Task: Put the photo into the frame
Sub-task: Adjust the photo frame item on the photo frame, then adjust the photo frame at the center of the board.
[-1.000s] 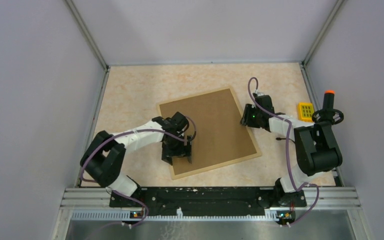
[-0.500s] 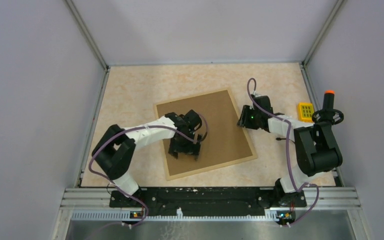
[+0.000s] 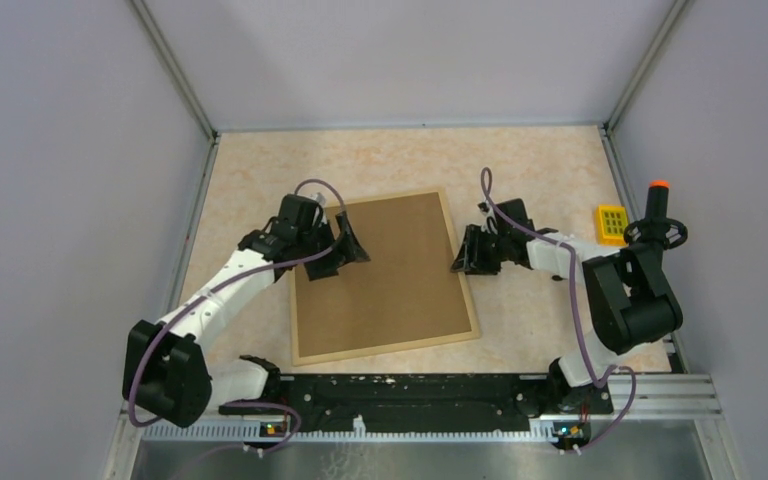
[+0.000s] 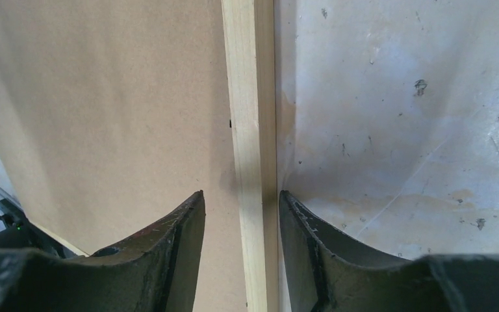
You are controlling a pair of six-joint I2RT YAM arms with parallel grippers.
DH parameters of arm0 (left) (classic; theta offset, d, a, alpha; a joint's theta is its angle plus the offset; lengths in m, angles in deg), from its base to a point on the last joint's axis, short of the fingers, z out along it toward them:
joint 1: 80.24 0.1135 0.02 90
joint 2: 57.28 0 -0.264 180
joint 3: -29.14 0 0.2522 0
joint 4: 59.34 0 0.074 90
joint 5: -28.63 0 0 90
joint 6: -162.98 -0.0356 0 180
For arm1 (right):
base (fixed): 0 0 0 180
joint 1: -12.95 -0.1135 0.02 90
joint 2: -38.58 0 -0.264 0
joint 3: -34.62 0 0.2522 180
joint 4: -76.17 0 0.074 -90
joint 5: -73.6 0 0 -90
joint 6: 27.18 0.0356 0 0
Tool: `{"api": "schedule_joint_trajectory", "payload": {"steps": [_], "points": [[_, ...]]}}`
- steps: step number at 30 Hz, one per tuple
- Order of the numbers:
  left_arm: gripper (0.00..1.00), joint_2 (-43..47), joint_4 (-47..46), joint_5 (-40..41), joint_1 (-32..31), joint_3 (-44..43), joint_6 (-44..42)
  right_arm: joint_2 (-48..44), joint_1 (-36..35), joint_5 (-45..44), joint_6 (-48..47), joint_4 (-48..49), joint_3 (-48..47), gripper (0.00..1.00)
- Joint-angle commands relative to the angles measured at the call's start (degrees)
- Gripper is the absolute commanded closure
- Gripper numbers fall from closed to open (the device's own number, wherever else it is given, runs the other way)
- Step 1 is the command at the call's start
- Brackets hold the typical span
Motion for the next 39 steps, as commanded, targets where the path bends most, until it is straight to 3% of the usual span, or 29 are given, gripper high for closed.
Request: {"api": "schedule_joint_trajectory", "payload": {"steps": [1,5,11,16,22,26,29,32,34,39], "points": [[0.08,3.4,6.3,4.3,4.9,4.0,-1.2,0.2,0.2,-0.4,-0.9,-3.9,0.8,0.53],[0.02,5.5,10.4,9.4,9.7,7.5,-1.3,-0.5,0.2,-1.9,-3.2,-6.1,-0.5,0.46],[0.02,10.8,3.0,9.8,18.9,16.1,1.2,-2.0,-0.6,0.1,-5.4,-7.2,-1.3,0.3],[0.01,9.9,-4.2,5.4,21.9,21.5,1.8,-2.0,-0.6,-1.6,-6.0,-8.4,-2.4,0.29],[0.02,2.8,-21.5,-14.7,20.8,24.3,3.8,-0.7,-0.6,-1.0,-5.0,-7.1,-2.7,0.28],[0.03,-2.8,-28.1,-14.6,10.6,20.9,6.3,0.9,-0.6,-4.3,-6.8,-8.6,-4.9,0.25],[0.03,-6.4,-33.5,-16.4,5.3,19.5,9.6,3.0,-0.6,-10.1,-9.0,-12.4,-9.1,0.24],[0.02,-6.1,-33.7,-16.3,4.3,19.0,7.3,4.0,-0.6,-22.0,-11.3,-18.1,-13.9,0.22],[0.02,-5.2,-28.6,-16.1,4.6,17.5,3.2,3.9,-0.8,-32.5,-12.2,-22.0,-17.2,0.21],[0.02,0.7,-14.9,-10.9,9.4,16.4,-4.5,2.0,-4.9,-44.5,-12.6,-29.0,-22.3,0.14]]}}
